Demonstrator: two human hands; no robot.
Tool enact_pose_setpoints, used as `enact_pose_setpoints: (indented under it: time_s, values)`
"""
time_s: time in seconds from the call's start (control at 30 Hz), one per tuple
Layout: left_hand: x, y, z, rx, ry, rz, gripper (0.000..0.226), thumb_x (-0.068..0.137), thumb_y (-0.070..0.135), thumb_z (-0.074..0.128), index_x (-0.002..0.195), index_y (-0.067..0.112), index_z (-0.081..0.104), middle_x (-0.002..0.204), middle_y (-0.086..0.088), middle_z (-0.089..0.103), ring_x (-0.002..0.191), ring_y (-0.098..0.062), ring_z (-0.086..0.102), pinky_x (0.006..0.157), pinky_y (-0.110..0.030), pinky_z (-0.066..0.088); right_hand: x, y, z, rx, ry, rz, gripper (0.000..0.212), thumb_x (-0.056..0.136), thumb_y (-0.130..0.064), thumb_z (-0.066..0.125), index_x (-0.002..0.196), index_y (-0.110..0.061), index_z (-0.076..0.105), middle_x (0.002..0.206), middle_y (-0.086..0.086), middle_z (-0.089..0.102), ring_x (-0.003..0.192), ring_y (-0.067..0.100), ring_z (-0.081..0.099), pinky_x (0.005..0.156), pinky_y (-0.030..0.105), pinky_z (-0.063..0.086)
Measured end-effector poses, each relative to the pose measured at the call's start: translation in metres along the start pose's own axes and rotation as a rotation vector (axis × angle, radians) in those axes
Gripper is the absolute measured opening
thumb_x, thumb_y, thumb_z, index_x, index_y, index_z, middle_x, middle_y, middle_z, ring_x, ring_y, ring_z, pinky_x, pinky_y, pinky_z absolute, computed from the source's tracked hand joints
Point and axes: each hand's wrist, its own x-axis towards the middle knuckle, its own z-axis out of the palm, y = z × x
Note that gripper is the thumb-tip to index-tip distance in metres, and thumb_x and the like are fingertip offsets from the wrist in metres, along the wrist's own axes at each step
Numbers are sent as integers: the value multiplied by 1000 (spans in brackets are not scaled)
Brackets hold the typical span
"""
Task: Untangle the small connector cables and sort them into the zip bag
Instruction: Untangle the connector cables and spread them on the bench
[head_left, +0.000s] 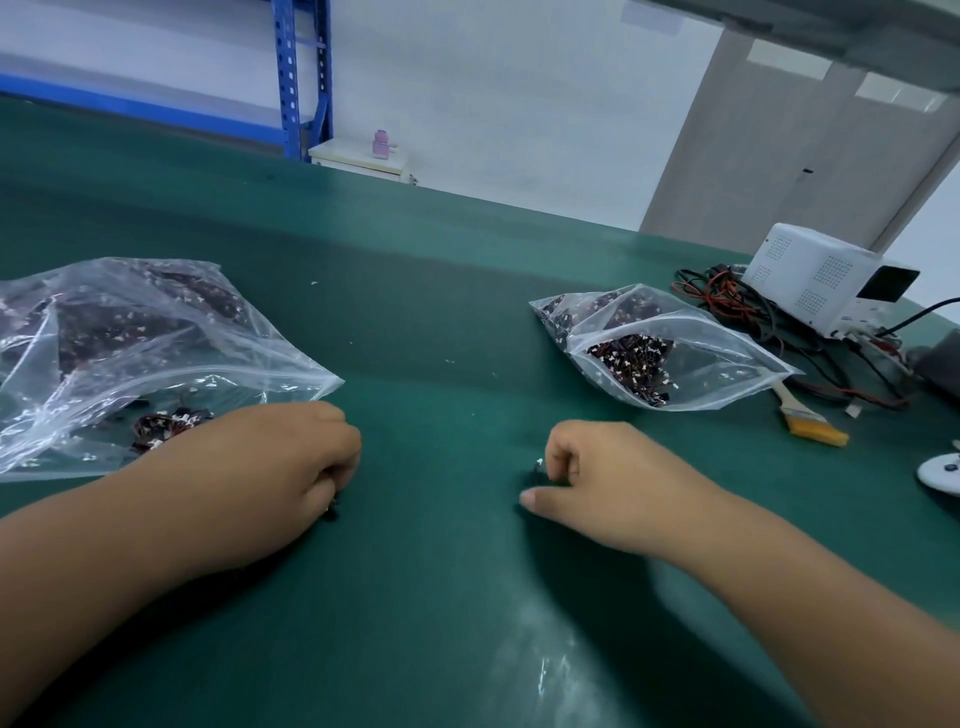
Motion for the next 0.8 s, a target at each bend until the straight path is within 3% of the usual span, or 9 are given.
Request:
enact_pose_setpoints:
  time_s: [0.17, 0.23, 0.3, 0.43, 0.57, 0.7, 0.8]
  values:
    - [-2, -3, -11, -17, 73, -53, 12, 80, 26, 53, 80, 37, 47, 79, 21, 51, 77, 2, 50, 66, -15, 39, -2, 12, -2, -9, -40, 28, 27, 90, -41, 66, 73, -23, 55, 70, -6, 59, 65, 8, 55, 61, 30, 45]
    - [-4, -5, -14, 19, 84, -122, 9, 82, 39, 53, 78, 37, 46, 73, 18, 54, 70, 1, 51, 62, -21, 41, -5, 19, -12, 71, 98, 76, 26, 89, -40, 67, 71, -24, 57, 63, -7, 60, 56, 6, 52, 54, 27, 40]
    - [-6, -8, -16, 88, 53, -230, 21, 84, 55, 47, 76, 36, 44, 68, 12, 56, 65, 0, 50, 58, -24, 41, -7, 26, -29, 152, 311, 120, 21, 88, -41, 67, 74, -28, 58, 58, -8, 60, 48, 5, 50, 49, 25, 36]
    - [-8, -7, -14, 177, -93, -310, 36, 91, 64, 36, 77, 32, 45, 74, 11, 56, 69, -1, 51, 63, -27, 44, 0, 36, -55, -53, 645, 120, 18, 92, -37, 64, 78, -26, 59, 73, -4, 65, 70, 25, 59, 61, 33, 47]
    - [-9, 4, -14, 68, -124, -298, 33, 94, 59, 35, 83, 32, 49, 78, 12, 58, 72, 0, 53, 67, -26, 46, 14, 29, -50, -173, 605, 130, 11, 97, -23, 56, 100, -19, 66, 94, 8, 70, 86, 32, 58, 67, 36, 46]
    - [-7, 11, -12, -244, -83, -257, 13, 95, 47, 45, 88, 39, 52, 80, 20, 63, 71, 2, 58, 63, -22, 44, 1, -6, -20, -156, 749, -135, 14, 93, -9, 56, 101, -9, 68, 95, 9, 68, 86, 35, 63, 70, 44, 53]
    - [-5, 15, -10, -437, -91, -249, 12, 97, 31, 50, 95, 41, 55, 85, 34, 64, 75, 12, 60, 67, -18, 44, -11, -44, 6, -52, 599, -410, 12, 92, -17, 57, 94, -11, 68, 87, 5, 64, 81, 31, 61, 70, 44, 52]
